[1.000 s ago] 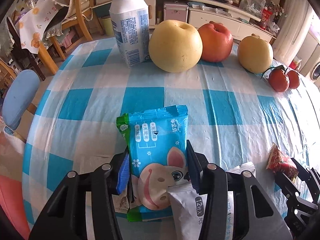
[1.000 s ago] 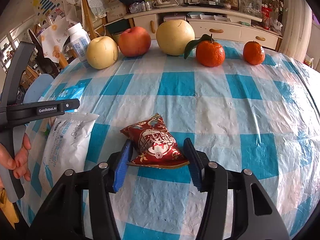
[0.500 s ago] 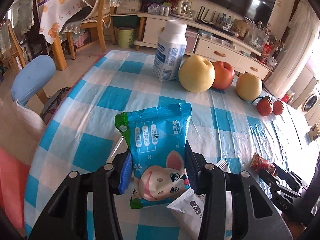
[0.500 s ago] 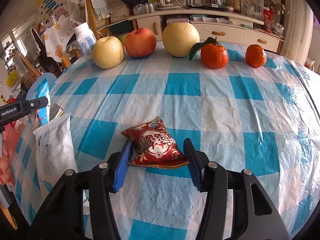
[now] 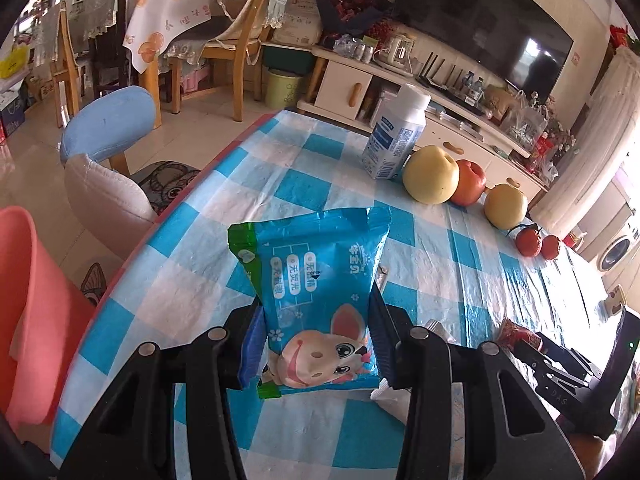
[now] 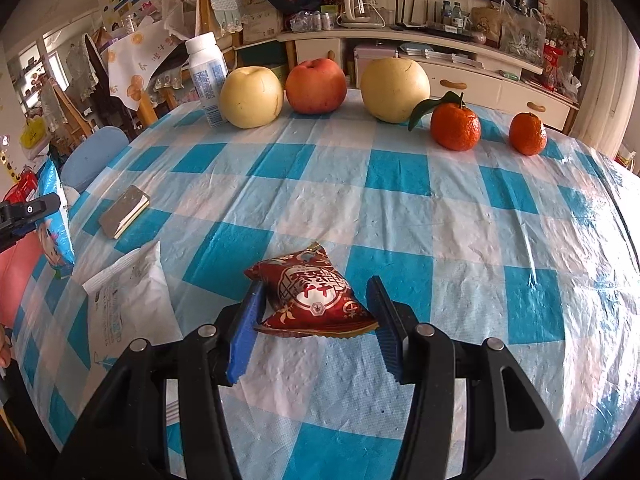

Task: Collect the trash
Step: 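Carry the blue packet and red snack bag over the pink basin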

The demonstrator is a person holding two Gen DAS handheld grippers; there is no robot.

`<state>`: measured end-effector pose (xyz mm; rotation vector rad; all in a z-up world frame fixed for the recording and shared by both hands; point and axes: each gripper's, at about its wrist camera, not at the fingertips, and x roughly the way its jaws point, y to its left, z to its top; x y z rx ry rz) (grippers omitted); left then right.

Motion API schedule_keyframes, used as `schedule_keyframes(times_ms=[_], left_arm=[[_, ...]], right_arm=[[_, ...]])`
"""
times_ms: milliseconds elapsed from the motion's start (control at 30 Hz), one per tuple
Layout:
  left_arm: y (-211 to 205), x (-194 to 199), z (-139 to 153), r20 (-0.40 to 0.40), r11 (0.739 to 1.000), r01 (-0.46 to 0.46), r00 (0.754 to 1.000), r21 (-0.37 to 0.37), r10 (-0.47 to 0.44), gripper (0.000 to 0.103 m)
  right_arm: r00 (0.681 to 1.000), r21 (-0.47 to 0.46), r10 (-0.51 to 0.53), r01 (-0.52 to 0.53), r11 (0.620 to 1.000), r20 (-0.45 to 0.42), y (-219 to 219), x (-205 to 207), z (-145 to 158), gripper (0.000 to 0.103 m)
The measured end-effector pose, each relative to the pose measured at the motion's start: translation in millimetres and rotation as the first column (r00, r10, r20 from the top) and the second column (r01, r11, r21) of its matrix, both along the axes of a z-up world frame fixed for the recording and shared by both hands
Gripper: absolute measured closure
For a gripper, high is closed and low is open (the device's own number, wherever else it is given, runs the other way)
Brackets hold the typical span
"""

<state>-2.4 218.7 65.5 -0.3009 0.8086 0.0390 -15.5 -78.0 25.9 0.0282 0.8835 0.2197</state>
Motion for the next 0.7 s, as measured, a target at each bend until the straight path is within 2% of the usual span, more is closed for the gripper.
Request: schedule_keyframes(times_ms=[200,700], left_arm=[[11,-6,2,0.019,1.000,-0.016,1.000,0.026,0.016,0.056],[39,-24,17,0.065,0.980,-0.097,0.994,0.175,0.087,0.056]], right_arm=[[1.000,-0.028,0.013,-0.012,1.000,0.018,6,-9,1,0.050],[0.997,-0.037,-0.007,0.010,0.999,0.080,15,-35,19,0.049]])
